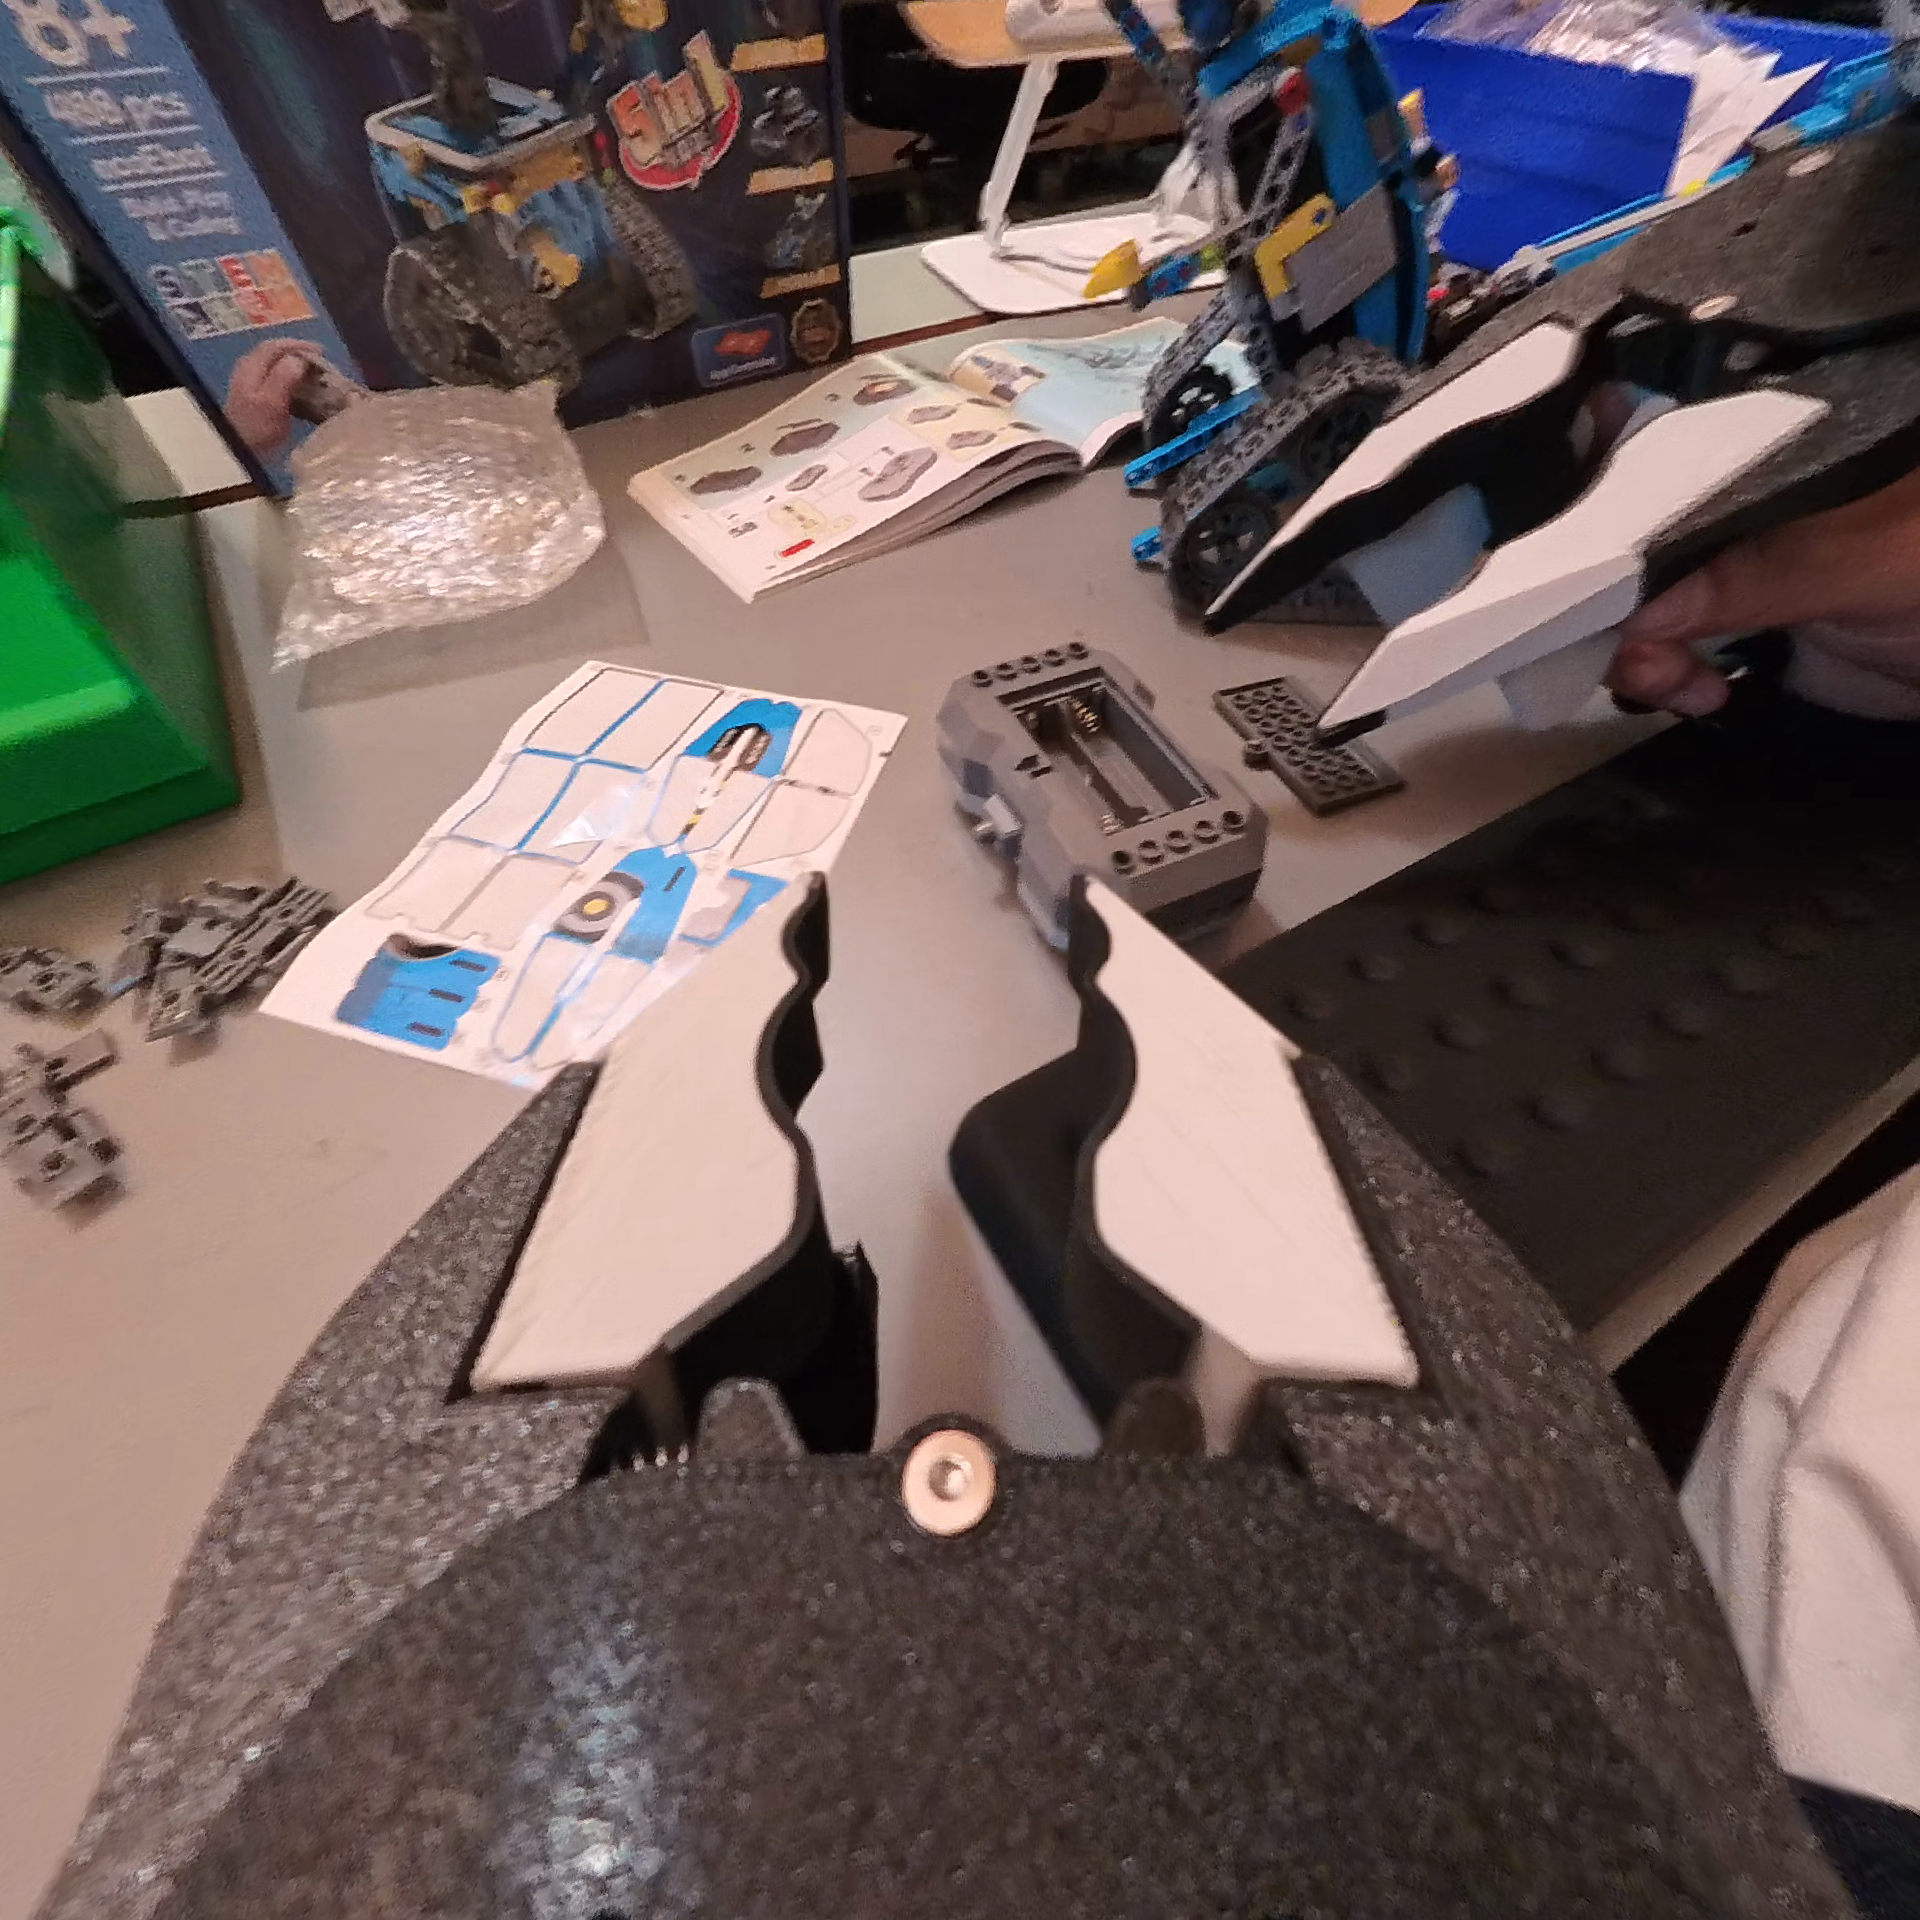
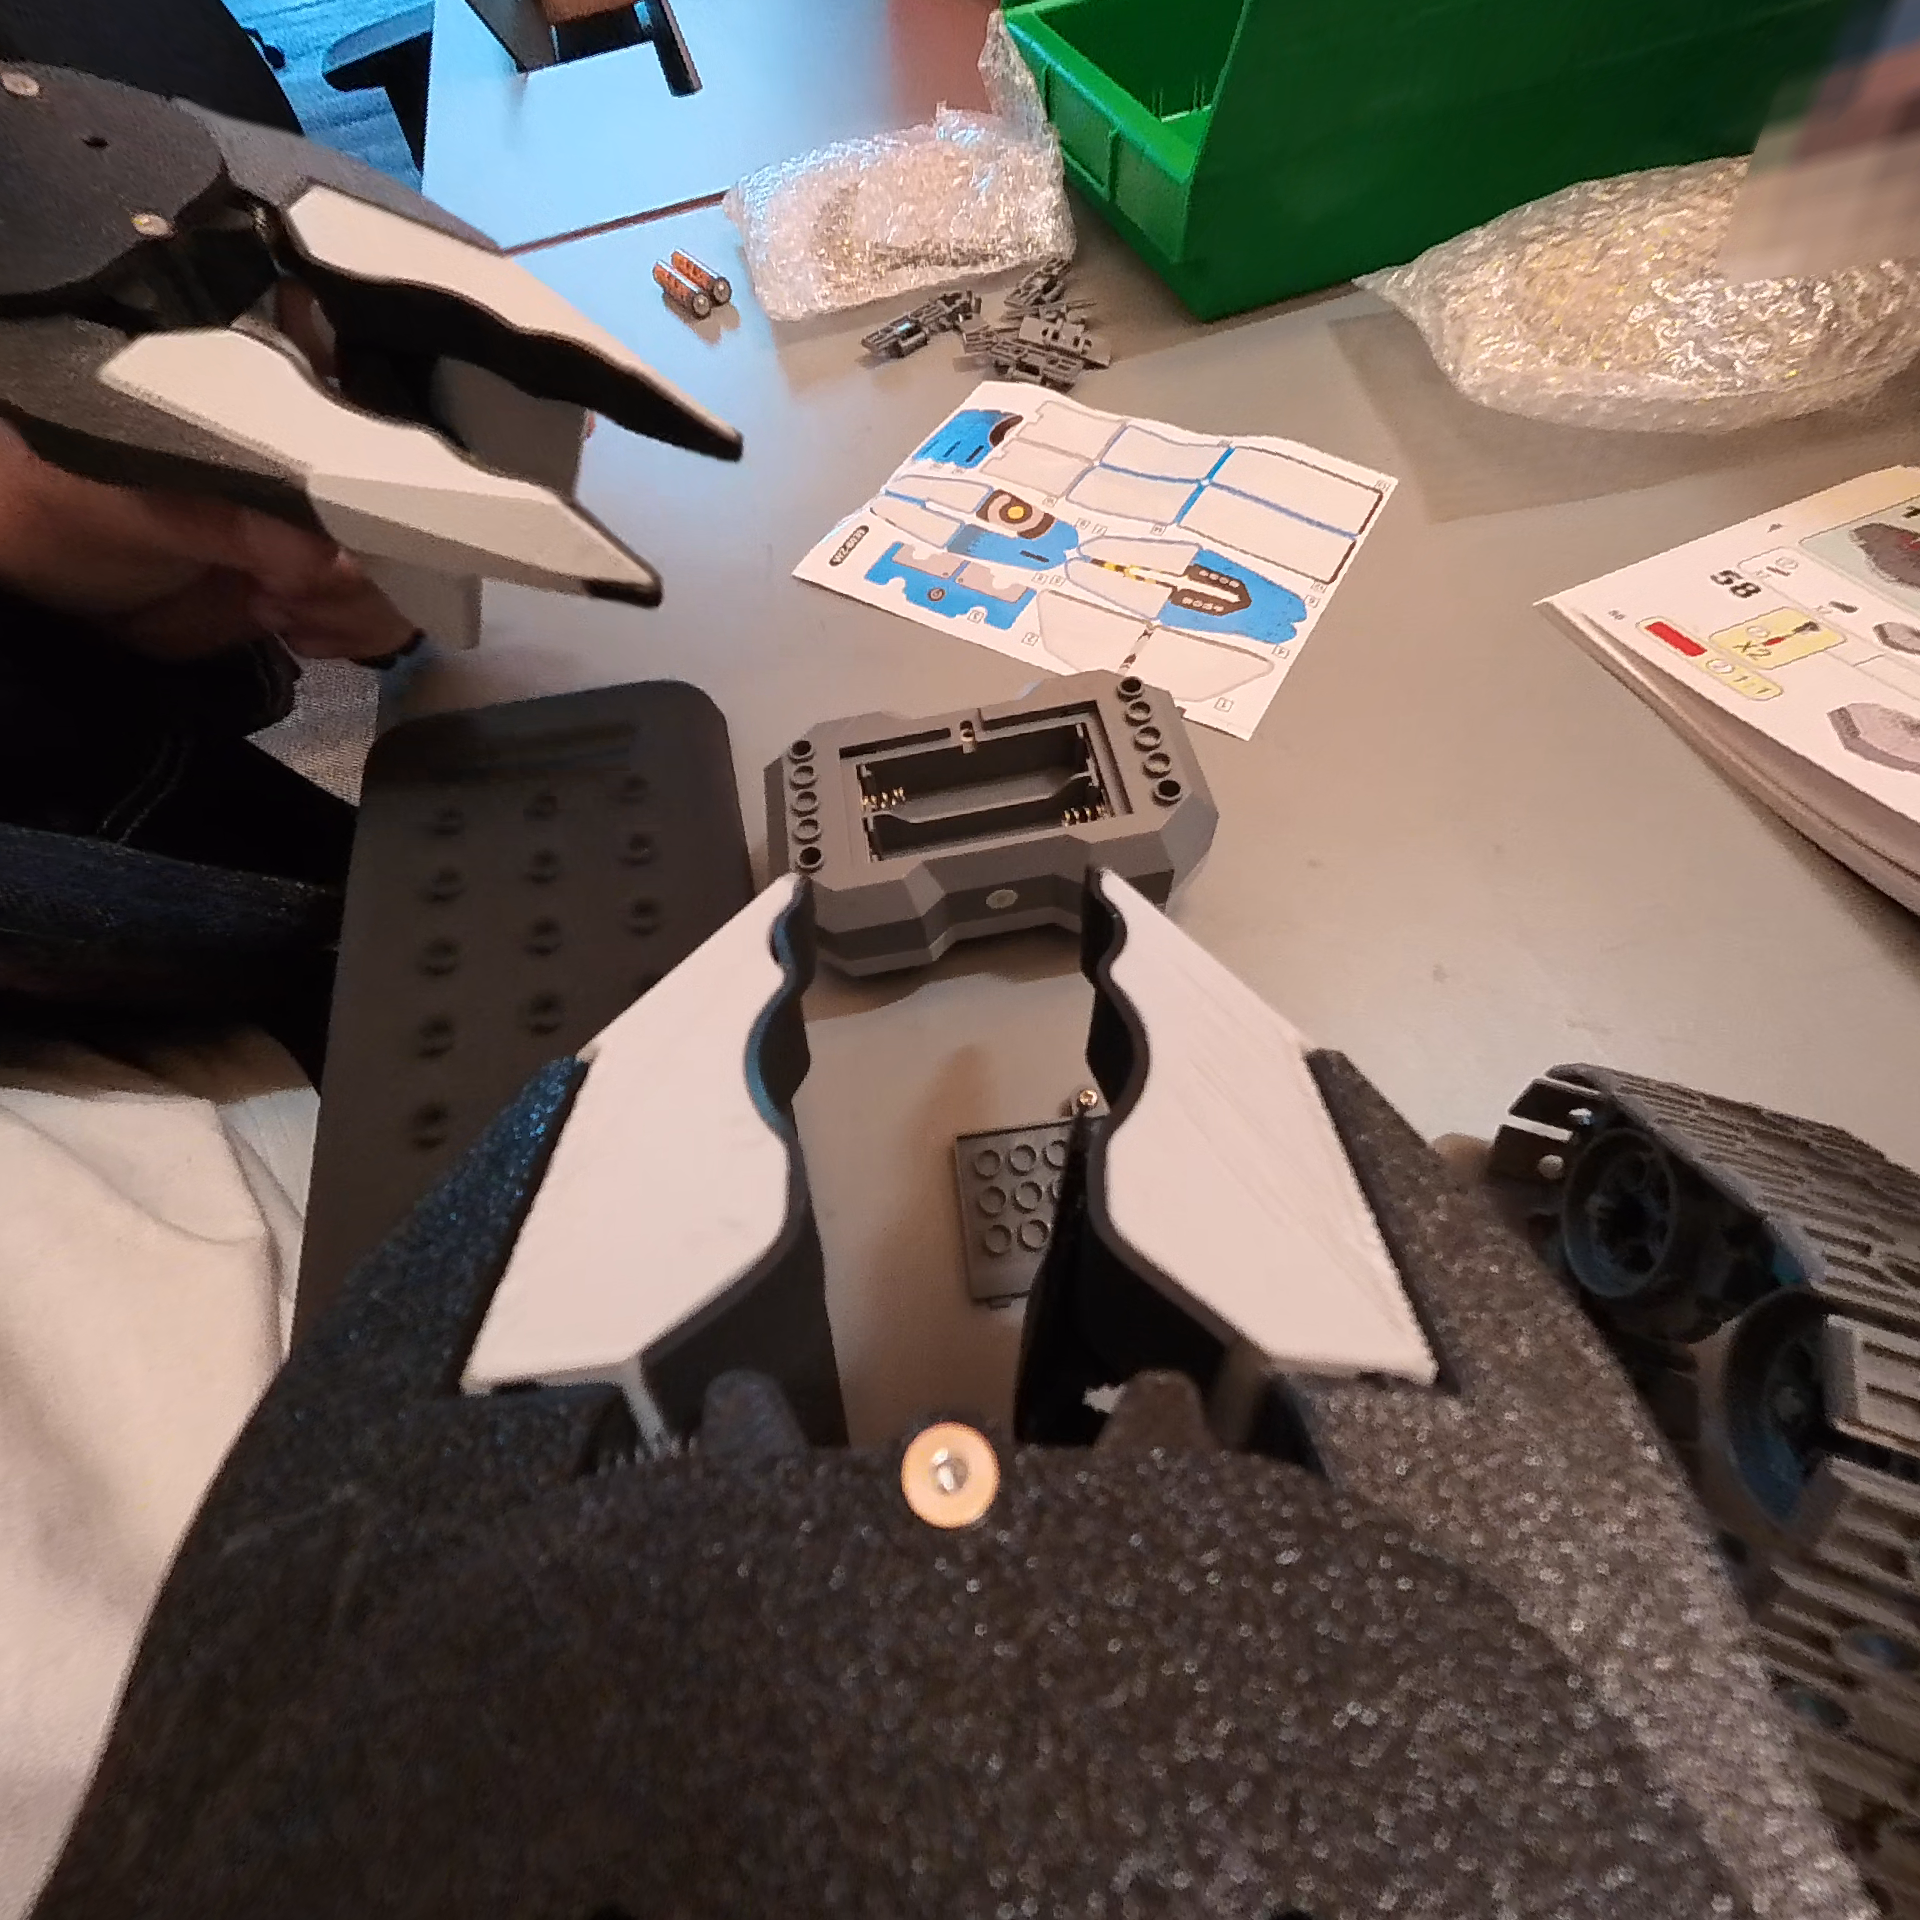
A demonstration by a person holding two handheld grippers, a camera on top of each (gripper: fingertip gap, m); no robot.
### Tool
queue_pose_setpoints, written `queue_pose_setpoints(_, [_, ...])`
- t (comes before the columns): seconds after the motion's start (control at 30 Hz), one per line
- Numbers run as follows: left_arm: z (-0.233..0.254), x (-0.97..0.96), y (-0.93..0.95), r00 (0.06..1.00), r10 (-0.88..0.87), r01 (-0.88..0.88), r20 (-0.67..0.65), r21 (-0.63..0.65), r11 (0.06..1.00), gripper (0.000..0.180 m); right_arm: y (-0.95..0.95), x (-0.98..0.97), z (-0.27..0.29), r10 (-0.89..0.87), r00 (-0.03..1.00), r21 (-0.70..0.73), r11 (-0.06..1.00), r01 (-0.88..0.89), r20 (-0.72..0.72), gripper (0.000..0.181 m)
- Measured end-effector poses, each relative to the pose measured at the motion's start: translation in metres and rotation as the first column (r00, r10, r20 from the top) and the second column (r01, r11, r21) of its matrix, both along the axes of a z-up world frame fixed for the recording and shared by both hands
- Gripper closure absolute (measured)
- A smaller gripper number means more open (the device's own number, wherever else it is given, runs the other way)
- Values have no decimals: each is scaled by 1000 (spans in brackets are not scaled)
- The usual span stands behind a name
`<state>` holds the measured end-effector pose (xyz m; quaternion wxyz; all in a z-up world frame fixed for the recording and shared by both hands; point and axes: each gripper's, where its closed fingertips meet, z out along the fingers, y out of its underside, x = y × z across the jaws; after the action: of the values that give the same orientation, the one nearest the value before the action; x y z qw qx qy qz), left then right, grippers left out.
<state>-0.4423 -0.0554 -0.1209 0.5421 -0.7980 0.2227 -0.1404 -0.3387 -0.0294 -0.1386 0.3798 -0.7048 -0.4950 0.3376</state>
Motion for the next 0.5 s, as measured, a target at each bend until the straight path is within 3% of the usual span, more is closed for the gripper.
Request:
queue_pose_setpoints(0.1, [-4,-53,9,977,203,-206,-59,-46,978,138,0,0,0,2,1000,0,1000,-2,4,131])
queue_pose_setpoints(0.23, [-25,-203,3,730,655,-679,-195,-97,728,133,0,0,-1,1,1000,1,1000,-1,8,131])
queue_pose_setpoints(0.3, [-41,-242,-3,664,722,-748,-193,-175,641,124,0,0,-2,3,1000,1,1000,-3,11,131])
queue_pose_setpoints(0.37, [-52,-260,-2,654,738,-753,-167,-245,611,116,0,0,-2,4,1000,-3,1000,-4,15,131])
queue_pose_setpoints(0.5, [-58,-279,6,630,744,-776,-225,-237,585,115,1,0,-3,2,1000,-14,1000,-2,13,131])
